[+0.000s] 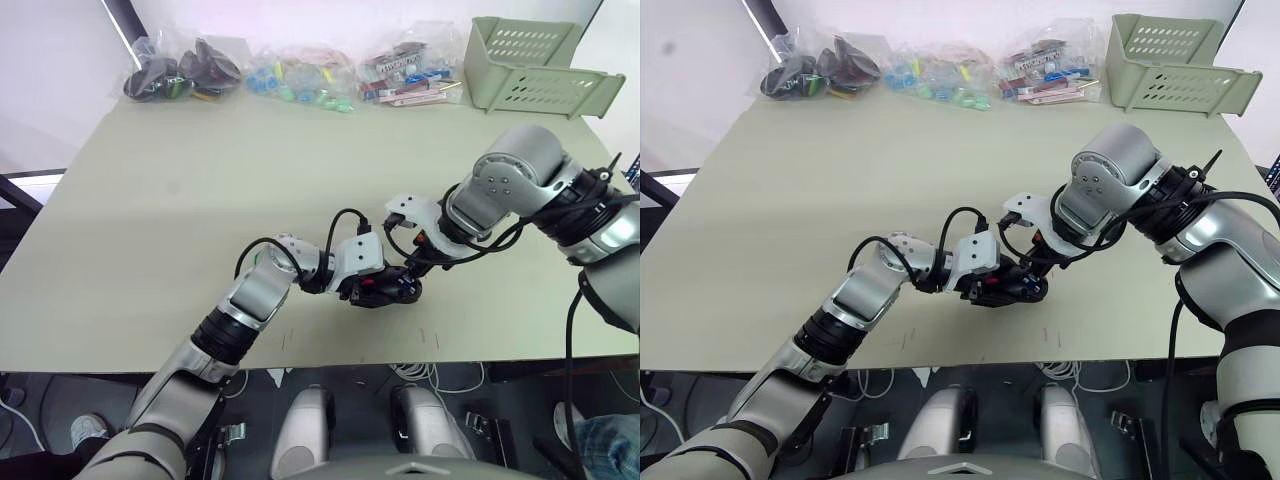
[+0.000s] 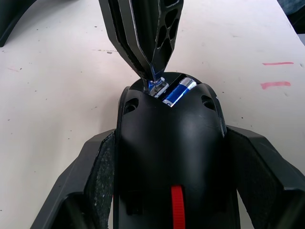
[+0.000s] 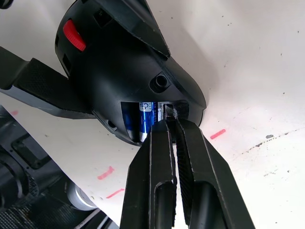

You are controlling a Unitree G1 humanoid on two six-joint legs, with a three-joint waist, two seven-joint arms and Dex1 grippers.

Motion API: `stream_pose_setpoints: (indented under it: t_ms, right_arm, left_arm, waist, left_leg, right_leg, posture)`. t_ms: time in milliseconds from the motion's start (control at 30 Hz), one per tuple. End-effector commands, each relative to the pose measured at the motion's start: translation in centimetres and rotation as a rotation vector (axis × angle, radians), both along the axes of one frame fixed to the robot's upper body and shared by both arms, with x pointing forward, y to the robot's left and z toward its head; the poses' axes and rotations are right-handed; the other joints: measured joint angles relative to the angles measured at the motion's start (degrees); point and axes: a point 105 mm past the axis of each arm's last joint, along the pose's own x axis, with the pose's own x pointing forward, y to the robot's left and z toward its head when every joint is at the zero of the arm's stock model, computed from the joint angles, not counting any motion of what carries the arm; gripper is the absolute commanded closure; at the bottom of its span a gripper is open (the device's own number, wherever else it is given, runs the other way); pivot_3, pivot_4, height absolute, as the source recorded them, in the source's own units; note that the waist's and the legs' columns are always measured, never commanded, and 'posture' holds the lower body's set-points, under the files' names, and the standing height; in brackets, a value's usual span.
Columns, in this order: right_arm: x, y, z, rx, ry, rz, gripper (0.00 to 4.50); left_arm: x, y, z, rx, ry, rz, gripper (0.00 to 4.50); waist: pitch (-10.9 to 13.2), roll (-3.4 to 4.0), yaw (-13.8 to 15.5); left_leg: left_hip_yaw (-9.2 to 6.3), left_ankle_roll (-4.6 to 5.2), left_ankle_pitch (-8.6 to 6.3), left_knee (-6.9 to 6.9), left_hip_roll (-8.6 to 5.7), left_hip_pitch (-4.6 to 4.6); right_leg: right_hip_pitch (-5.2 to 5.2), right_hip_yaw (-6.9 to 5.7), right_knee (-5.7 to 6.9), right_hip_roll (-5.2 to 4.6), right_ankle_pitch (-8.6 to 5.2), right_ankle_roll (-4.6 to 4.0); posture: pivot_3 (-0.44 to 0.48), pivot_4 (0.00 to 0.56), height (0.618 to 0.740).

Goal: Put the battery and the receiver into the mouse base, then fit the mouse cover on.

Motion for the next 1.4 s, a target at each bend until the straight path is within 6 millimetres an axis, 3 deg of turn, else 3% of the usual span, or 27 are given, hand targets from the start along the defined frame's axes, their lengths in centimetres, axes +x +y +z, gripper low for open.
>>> stream_pose_setpoints:
  t_ms: [33,1167,1400]
  right_arm:
    - [-0.6,0.2,-0.6,-0.022,0.038,0.026,4.50]
    - [-1.3,1.1,-3.3,-0.108,0.110,0.038,4.50]
    - [-2.0,0.2,-4.6,-0.137,0.139,0.040,4.50]
  left_arm:
    - [-0.3,-0.5,-0.2,0.000,-0.010,-0.014,1.58]
    - [-0.7,-1.1,-0.5,-0.018,-0.001,-0.003,1.58]
    - [-0.8,-1.2,-0.6,-0.023,0.000,0.001,1.58]
  waist:
    - [0.0,0.00,0.0]
    - [-0.4,-0.10,0.0]
    - [-0.5,-0.15,0.0]
  left_leg:
    - [-0.01,0.00,0.00,0.00,0.00,0.00]
    - [-0.06,0.00,0.00,0.02,0.00,0.25]
    - [-0.09,0.00,-0.01,-0.06,0.02,0.65]
  right_leg:
    - [0.01,-0.01,0.00,0.00,0.00,0.00]
    - [0.25,-0.05,-0.03,0.00,0.00,0.00]
    - [0.68,-0.07,-0.15,-0.01,-0.02,-0.01]
  posture:
    - [0.000,0.150,0.740]
    - [0.000,0.150,0.740]
    - [0.000,0.150,0.740]
